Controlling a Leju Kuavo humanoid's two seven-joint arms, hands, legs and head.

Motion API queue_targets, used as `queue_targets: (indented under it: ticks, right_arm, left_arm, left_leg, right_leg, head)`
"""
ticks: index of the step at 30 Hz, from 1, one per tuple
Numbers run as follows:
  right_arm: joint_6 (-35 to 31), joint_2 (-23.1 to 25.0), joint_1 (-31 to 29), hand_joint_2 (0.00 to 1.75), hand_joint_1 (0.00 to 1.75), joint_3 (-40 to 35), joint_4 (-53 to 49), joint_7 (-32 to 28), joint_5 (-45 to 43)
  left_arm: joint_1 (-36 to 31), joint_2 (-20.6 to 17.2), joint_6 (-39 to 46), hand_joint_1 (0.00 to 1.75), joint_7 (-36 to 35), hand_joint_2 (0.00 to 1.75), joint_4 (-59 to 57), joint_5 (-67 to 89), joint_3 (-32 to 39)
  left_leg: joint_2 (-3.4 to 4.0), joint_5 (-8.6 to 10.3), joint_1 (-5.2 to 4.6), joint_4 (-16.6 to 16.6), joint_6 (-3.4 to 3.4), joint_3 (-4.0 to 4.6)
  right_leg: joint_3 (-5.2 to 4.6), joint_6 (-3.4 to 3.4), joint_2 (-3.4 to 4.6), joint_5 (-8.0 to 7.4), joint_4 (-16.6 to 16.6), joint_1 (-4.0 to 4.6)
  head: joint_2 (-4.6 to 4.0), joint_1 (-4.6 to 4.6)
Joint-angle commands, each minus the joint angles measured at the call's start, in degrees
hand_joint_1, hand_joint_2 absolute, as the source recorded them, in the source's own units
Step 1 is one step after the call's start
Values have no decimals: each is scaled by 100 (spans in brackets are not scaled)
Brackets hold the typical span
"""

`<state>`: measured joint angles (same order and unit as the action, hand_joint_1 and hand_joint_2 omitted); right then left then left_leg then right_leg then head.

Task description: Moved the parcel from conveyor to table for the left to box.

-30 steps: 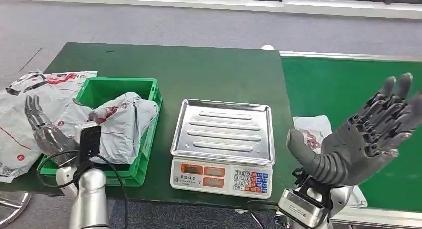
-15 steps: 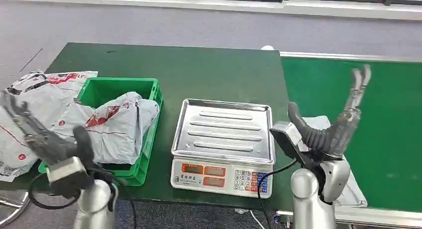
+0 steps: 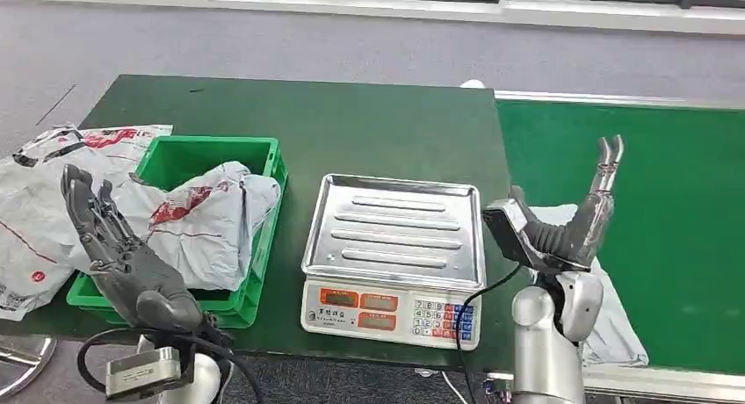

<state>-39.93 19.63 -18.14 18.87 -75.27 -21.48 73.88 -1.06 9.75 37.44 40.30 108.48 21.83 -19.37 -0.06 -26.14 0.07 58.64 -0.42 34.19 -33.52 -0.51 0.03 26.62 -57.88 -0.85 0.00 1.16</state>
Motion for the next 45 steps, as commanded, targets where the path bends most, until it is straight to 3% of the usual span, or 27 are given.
queue_targets:
  ticks: [1, 13, 18, 19, 26, 27, 32, 40, 45]
  right_arm:
    - [-7, -383, -918, 175, 0, 2084, 1919, -23, 340]
    - [-7, -1529, -986, 175, 0, 2424, 3726, 2512, 1435]
    - [-7, -1560, -964, 175, 0, 2447, 3769, 2592, 1427]
    - [-7, -1632, -958, 175, 0, 2471, 3931, 2850, 1510]
    - [124, -1987, -1013, 175, 0, 2630, 4848, 3168, 1418]
    - [238, -2041, -1041, 175, 0, 2659, 4991, 3189, 1388]
    - [1520, -2061, -1144, 175, 0, 2980, 5571, 1989, 573]
    - [2034, -2003, -1062, 175, 0, 2977, 5678, 1629, 394]
    - [2034, -2003, -1062, 175, 0, 2977, 5678, 1629, 394]
  left_arm:
    - [-305, -718, -1003, 0, -30, 0, -1, -115, -782]
    - [-329, -487, -1450, 0, -30, 0, -248, 23, -411]
    - [-337, -461, -1491, 0, -30, 0, -256, 32, -386]
    - [-343, -400, -1590, 0, -30, 0, -282, 89, -329]
    - [-334, -246, -1733, 0, -30, 0, -317, 220, -206]
    - [-337, -225, -1793, 0, -30, 0, -304, 208, -186]
    - [-272, -318, -1853, 0, -30, 0, -136, 135, -284]
    - [-219, -367, -1850, 0, -30, 0, -126, 278, -451]
    - [-219, -367, -1850, 0, -30, 0, -126, 278, -451]
  left_leg:
    - [-30, 11, 2, -15, 1, -13]
    - [-14, 6, -2, -20, 1, -25]
    - [-18, 9, -3, -21, 1, -20]
    - [-11, 4, -4, -14, 1, -17]
    - [-13, 2, -4, -7, 2, -11]
    - [-11, 4, -3, -17, 2, -21]
    - [-3, -1, -3, -5, 1, -13]
    - [-1, -1, 2, -5, 0, -14]
    - [1, 0, 3, -9, 0, -19]
  right_leg:
    - [27, 0, -33, -3, 20, 3]
    - [35, -1, -14, -10, 28, 0]
    - [30, 0, -19, -11, 27, -1]
    - [26, -1, -11, -8, 19, -2]
    - [20, -3, -14, -5, 13, -2]
    - [30, -2, -13, -9, 25, -1]
    - [20, -2, -3, -6, 11, -1]
    - [19, -1, -1, -6, 11, 4]
    - [23, -1, 0, -7, 15, 5]
  head:
    - [0, 0]
    - [2, 0]
    - [2, 0]
    - [2, 0]
    - [0, 0]
    - [2, 0]
    - [0, 0]
    - [0, 0]
    - [0, 0]
